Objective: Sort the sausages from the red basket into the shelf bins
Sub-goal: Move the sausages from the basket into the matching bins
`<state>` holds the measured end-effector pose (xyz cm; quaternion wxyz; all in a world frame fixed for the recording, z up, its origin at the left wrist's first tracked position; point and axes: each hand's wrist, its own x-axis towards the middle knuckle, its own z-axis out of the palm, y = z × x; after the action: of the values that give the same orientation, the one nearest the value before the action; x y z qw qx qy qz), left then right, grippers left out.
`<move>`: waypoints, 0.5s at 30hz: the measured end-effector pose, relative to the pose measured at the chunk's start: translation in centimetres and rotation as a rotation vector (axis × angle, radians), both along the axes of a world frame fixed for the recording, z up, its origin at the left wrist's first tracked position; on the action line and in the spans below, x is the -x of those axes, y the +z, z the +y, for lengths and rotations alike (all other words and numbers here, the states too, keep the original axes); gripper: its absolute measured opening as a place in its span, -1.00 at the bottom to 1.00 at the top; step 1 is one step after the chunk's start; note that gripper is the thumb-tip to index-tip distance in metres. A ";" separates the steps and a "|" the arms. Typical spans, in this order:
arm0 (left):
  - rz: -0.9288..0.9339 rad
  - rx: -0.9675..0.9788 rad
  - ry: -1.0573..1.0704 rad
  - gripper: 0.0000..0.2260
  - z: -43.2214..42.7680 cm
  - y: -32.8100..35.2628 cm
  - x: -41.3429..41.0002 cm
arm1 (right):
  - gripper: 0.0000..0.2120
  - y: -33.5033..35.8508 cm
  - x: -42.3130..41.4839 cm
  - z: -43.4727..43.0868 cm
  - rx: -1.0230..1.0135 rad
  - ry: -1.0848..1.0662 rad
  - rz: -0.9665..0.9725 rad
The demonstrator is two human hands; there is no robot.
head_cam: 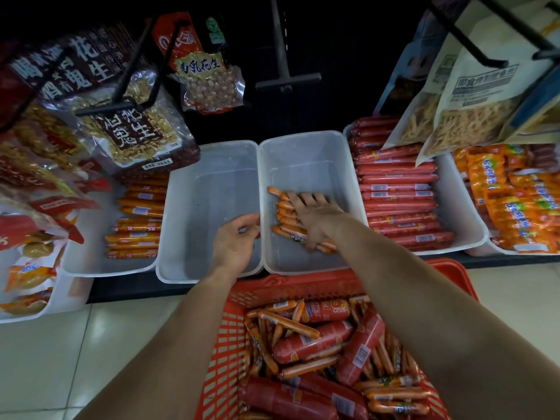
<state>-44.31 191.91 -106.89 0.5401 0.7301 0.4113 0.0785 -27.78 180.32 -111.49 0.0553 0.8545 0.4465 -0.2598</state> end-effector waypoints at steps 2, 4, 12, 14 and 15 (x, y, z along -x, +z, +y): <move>-0.003 0.007 0.004 -0.75 0.1 -0.1 0.1 | 0.39 -0.1 -0.5 -0.1 -0.015 0.047 -0.041; 0.002 0.009 0.003 -0.75 0.2 -0.1 0.1 | 0.37 0.0 -0.9 -0.4 -0.033 0.086 -0.074; -0.005 0.020 0.002 -0.76 0.0 -0.1 -0.2 | 0.34 0.3 -0.8 -1.0 -0.019 -0.052 0.020; -0.002 0.018 -0.001 -0.76 0.1 -0.2 -0.1 | 0.28 0.6 -0.9 -1.0 -0.031 -0.018 0.033; 0.000 0.021 0.003 -0.76 0.2 -0.3 -0.1 | 0.26 0.6 -0.9 -1.0 -0.025 0.005 0.032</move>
<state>-44.16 192.10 -107.19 0.5475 0.7238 0.4131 0.0750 -26.91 179.27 -110.87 0.0379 0.8496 0.4528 -0.2678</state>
